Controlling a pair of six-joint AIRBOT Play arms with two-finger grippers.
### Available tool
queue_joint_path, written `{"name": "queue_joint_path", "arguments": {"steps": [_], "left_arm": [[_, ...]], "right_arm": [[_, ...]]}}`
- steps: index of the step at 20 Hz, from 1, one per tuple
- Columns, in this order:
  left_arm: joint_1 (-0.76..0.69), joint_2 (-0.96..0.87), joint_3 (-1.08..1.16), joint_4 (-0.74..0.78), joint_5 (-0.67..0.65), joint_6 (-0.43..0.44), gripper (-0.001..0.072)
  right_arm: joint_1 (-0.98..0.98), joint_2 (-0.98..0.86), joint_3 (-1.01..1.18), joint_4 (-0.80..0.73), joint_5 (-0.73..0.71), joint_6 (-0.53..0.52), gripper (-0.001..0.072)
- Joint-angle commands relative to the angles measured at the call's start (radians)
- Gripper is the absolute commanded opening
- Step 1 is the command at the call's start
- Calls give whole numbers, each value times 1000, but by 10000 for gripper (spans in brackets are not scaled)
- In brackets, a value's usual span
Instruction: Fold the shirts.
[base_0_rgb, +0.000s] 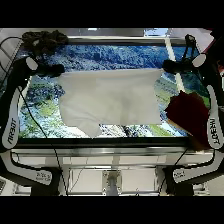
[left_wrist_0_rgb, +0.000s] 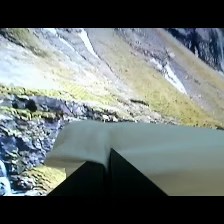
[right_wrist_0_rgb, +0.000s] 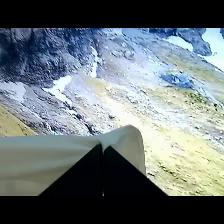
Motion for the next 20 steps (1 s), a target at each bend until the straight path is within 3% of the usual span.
{"name": "queue_joint_path", "arguments": {"steps": [1,10,20], "left_arm": [[-4,-58,-14,17,-137,-3,14],[-18,-202,-45,-22,-203,-4,14],[-21,-211,-46,82,-201,-31,14]], "right_arm": [[5,-38,0,-36,100,3,20],[69,-165,-166,-37,-16,8,20],[67,-167,-166,-119,-92,59,20]]}}
